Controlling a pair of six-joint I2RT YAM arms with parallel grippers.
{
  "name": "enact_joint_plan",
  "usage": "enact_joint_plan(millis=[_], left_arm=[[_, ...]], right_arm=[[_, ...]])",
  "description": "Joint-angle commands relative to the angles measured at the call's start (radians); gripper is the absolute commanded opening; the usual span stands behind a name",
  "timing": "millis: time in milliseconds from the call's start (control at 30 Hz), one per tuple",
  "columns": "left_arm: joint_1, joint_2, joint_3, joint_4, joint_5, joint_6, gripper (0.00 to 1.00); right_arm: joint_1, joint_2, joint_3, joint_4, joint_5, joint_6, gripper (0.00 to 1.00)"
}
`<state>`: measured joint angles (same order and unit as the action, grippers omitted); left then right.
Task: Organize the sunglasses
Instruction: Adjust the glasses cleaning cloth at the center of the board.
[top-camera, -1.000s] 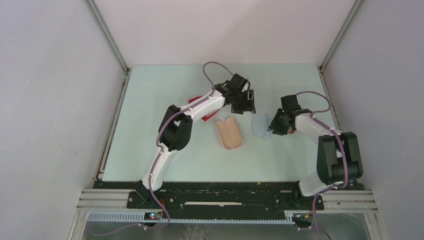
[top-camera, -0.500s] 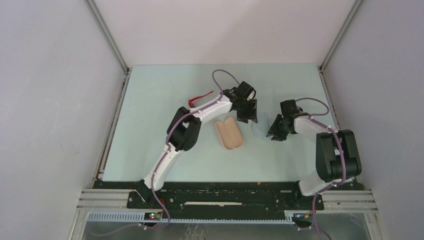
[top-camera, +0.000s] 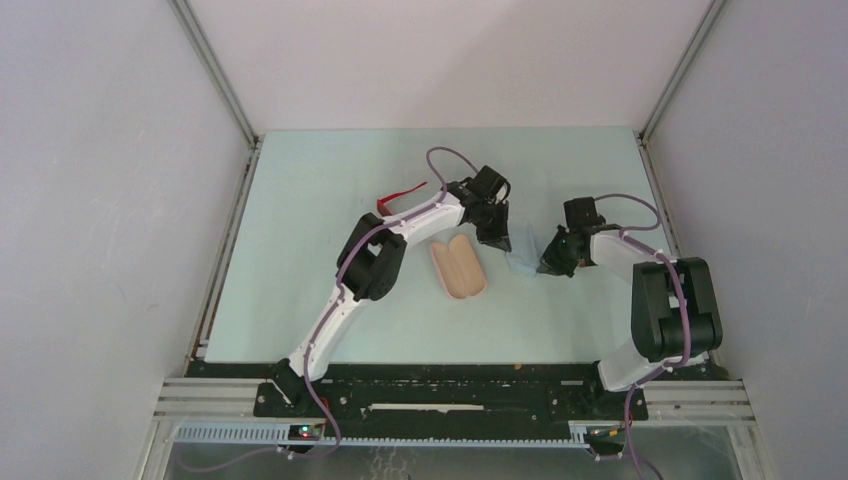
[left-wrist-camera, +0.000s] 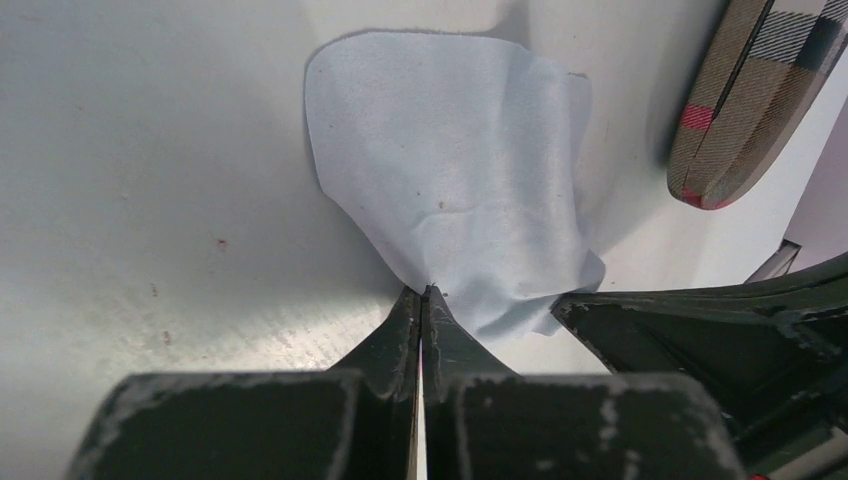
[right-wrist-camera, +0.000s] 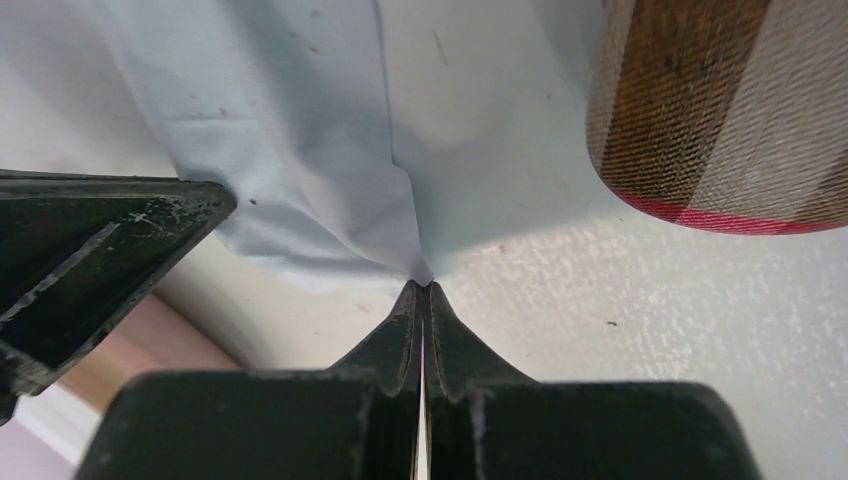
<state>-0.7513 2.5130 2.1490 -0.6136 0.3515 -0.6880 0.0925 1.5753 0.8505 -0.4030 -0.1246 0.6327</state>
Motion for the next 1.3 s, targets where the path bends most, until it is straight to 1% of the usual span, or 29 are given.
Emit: enact_joint_plan(millis=[0,67,167,267,333,367,400,433,467,533,567,600,633,733,800,867,1033,1067,1100,1167,1267], left_arm=[[0.063,-0.096,0.205,-0.034,-0.003,0.062,0.0],[0.067,-0.128,0.212,-0.05,-0.01,0.102,0.0],[0.068,-0.182,0.159,-0.056,-0.031,0.132,0.0],[0.068,-0.199,0.135,-0.079,-0.033,0.13,0.0],[0.065,-0.196,0.115,-0.07,-0.027,0.126,0.01],[0.064,-0.186,0.112,-0.065,-0.029,0.123,0.14],[0.063,-0.17,0.117,-0.059,-0.031,0.116,0.23],[0.063,-0.15,0.14,-0.054,-0.035,0.108,0.42],[0.063,-0.113,0.17,-0.064,-0.043,0.104,0.53],[0.067,-0.059,0.257,-0.123,-0.072,0.105,0.63],[0.069,-0.048,0.288,-0.151,-0.08,0.112,0.65],[0.071,-0.056,0.288,-0.162,-0.092,0.12,0.66],[0.07,-0.08,0.265,-0.161,-0.112,0.133,0.67],[0.069,-0.187,0.132,-0.111,-0.167,0.146,0.68],[0.066,-0.242,0.057,-0.089,-0.183,0.153,0.67],[0.053,-0.269,0.015,-0.088,-0.191,0.169,0.64],[0.017,-0.234,-0.001,-0.134,-0.216,0.196,0.55],[0.011,-0.225,-0.003,-0.141,-0.222,0.196,0.54],[0.005,-0.22,-0.008,-0.144,-0.232,0.195,0.54],[-0.008,-0.217,-0.037,-0.129,-0.26,0.192,0.54],[-0.024,-0.195,-0.052,-0.108,-0.253,0.186,0.53]], right_arm=[[-0.033,-0.078,0.174,-0.039,-0.017,-0.009,0.0],[-0.033,-0.109,0.227,-0.067,-0.018,-0.003,0.0],[-0.028,-0.153,0.258,-0.081,-0.022,-0.002,0.0],[-0.016,-0.167,0.254,-0.125,-0.004,-0.01,0.0],[0.003,-0.178,0.216,-0.133,0.029,-0.017,0.0],[0.01,-0.18,0.187,-0.123,0.035,-0.012,0.0],[0.016,-0.177,0.156,-0.109,0.033,-0.006,0.0],[0.021,-0.168,0.129,-0.095,0.035,-0.002,0.03],[0.025,-0.15,0.112,-0.092,0.044,0.005,0.15],[0.025,-0.118,0.103,-0.111,0.047,0.008,0.43],[0.027,-0.116,0.102,-0.122,0.052,0.007,0.52],[0.023,-0.122,0.1,-0.129,0.065,0.003,0.58],[0.021,-0.134,0.097,-0.132,0.074,0.0,0.6],[0.001,-0.17,0.091,-0.134,0.085,-0.009,0.6],[-0.009,-0.183,0.091,-0.132,0.087,-0.015,0.57],[-0.015,-0.179,0.085,-0.125,0.091,-0.02,0.53],[-0.029,-0.137,0.049,-0.094,0.071,-0.002,0.37],[-0.032,-0.137,0.036,-0.083,0.071,0.006,0.32],[-0.036,-0.138,0.022,-0.068,0.07,0.015,0.3],[-0.041,-0.132,0.003,-0.045,0.054,0.023,0.29],[-0.043,-0.109,0.001,-0.042,0.04,0.02,0.29]])
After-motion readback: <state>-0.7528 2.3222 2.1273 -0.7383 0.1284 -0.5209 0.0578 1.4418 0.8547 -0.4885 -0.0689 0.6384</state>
